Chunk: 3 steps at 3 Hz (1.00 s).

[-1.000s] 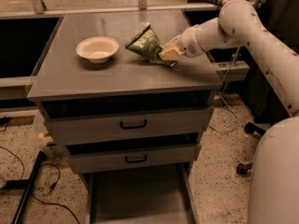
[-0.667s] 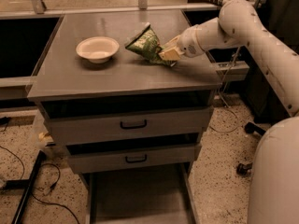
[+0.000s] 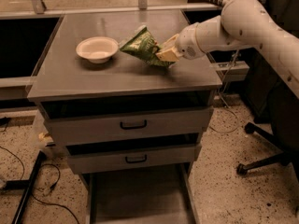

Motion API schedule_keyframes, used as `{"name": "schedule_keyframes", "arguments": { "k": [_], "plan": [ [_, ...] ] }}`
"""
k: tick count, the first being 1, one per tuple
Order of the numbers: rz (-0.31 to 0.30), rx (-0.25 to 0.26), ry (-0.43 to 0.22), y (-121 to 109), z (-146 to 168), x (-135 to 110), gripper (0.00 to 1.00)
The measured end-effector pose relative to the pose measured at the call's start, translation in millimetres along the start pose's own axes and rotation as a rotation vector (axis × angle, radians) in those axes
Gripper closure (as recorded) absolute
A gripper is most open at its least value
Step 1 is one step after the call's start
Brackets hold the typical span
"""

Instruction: Place green jalapeno chip bag into bottom drawer

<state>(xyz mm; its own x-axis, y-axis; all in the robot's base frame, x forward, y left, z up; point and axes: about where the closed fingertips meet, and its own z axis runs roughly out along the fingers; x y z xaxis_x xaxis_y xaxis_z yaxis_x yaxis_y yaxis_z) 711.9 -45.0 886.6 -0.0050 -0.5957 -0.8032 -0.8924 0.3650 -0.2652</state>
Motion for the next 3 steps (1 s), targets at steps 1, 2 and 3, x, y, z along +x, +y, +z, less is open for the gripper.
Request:
{"name": "schedule_keyframes", "arguments": {
  "k": [1,2,3],
  "plan": [
    [-0.034,0.027,-0.019,18.5,-22.1,-19.2,1.00],
    [-0.073,0.067,-0.012,40.6,-54.8,-19.8,1.00],
    [-0.101,0.088,0.029,73.3,-91.6,-0.4,1.00]
  ]
}}
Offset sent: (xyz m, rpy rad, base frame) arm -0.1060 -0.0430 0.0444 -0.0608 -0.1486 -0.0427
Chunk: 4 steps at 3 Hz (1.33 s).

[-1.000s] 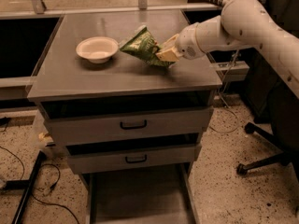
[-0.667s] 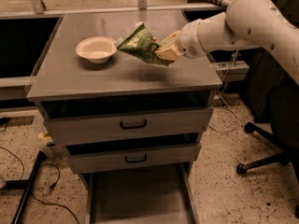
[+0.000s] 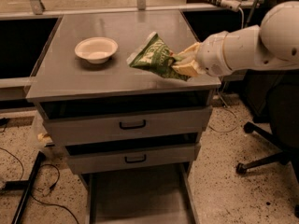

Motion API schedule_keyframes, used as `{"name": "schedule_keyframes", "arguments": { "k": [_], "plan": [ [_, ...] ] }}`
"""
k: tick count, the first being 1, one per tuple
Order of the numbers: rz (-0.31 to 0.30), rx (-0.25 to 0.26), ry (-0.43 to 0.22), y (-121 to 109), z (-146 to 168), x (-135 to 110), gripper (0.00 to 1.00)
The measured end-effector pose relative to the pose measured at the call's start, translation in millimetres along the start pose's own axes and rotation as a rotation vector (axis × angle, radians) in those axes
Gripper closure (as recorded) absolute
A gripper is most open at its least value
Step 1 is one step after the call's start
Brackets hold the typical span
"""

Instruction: Place green jalapeno chip bag into bottom drawer

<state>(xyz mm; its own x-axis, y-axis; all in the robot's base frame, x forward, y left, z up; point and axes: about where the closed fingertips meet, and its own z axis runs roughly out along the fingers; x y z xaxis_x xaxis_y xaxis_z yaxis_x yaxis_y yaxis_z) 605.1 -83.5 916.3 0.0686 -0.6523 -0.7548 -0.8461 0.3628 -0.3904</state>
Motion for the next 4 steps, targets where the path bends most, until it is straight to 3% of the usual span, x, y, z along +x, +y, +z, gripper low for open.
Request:
{"name": "schedule_keyframes", "arguments": {
  "k": [1,2,3,4],
  "plan": [
    [-0.013,-0.007,0.037,44.3,-34.8,27.3,1.00],
    [-0.027,-0.049,0.058,85.1,-47.7,54.1,1.00],
    [0.019,-0.110,0.048,127.4,-35.6,84.9,1.00],
    [0.019,-0.111,0.048,127.5,-35.4,85.1,1.00]
  ]
}}
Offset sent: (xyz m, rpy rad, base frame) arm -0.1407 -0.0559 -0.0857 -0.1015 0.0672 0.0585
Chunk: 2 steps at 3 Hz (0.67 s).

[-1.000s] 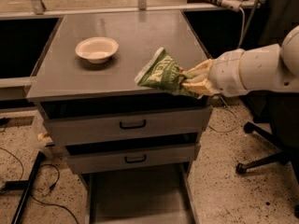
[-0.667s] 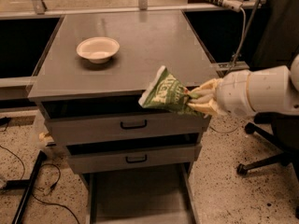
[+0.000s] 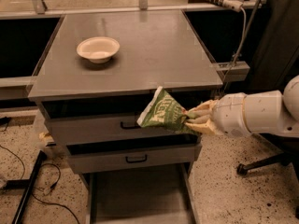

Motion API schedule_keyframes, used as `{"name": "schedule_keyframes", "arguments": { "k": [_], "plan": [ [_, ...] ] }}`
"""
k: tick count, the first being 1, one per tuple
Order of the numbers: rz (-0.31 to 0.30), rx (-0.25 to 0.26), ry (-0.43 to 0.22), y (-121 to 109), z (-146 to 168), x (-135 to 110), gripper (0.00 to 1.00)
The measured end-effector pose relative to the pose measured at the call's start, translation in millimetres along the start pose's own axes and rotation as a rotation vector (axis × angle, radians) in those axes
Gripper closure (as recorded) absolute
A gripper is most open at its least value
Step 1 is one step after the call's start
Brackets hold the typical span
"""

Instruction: Place green jalapeno chip bag into bottom drawer

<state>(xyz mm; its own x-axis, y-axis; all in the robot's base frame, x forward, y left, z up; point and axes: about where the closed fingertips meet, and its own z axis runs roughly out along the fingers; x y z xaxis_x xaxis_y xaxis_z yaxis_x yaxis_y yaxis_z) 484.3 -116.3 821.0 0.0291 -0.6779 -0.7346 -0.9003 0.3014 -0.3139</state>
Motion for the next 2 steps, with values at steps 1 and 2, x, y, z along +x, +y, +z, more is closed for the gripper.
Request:
{"name": "schedule_keyframes", "arguments": {
  "k": [1,2],
  "plan": [
    [0.034,-0.046,0.017,24.4,40.5,29.9,1.00],
    [0.041,-0.079,0.055,62.2,95.4,84.2,1.00]
  ]
}}
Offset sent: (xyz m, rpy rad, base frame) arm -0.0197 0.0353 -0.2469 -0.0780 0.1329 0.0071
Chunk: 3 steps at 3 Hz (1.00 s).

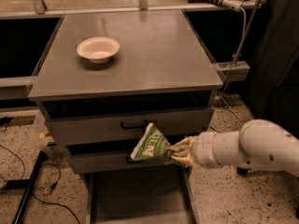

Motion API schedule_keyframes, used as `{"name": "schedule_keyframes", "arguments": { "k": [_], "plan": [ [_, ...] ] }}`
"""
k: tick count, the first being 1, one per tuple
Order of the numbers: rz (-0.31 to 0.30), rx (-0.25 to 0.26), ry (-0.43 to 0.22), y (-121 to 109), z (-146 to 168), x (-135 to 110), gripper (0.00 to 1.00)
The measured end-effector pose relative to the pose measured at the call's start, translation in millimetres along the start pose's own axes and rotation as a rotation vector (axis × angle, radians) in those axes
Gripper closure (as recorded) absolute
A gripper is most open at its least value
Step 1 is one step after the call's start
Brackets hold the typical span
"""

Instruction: Place green jalapeno chip bag into bottom drawer

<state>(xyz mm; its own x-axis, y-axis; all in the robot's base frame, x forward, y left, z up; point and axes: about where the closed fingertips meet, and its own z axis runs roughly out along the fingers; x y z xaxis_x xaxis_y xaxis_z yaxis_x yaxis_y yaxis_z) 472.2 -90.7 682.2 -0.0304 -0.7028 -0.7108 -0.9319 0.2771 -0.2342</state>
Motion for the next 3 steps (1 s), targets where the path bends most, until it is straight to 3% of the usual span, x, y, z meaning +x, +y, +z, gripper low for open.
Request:
{"name": "schedule_keyframes", "arguments": {
  "k": [2,3],
  "plan": [
    [0.007,-0.029,0.026,26.6,77.0,78.6,1.00],
    [0.007,-0.029,0.026,26.6,77.2,78.7,1.00]
  ]
}}
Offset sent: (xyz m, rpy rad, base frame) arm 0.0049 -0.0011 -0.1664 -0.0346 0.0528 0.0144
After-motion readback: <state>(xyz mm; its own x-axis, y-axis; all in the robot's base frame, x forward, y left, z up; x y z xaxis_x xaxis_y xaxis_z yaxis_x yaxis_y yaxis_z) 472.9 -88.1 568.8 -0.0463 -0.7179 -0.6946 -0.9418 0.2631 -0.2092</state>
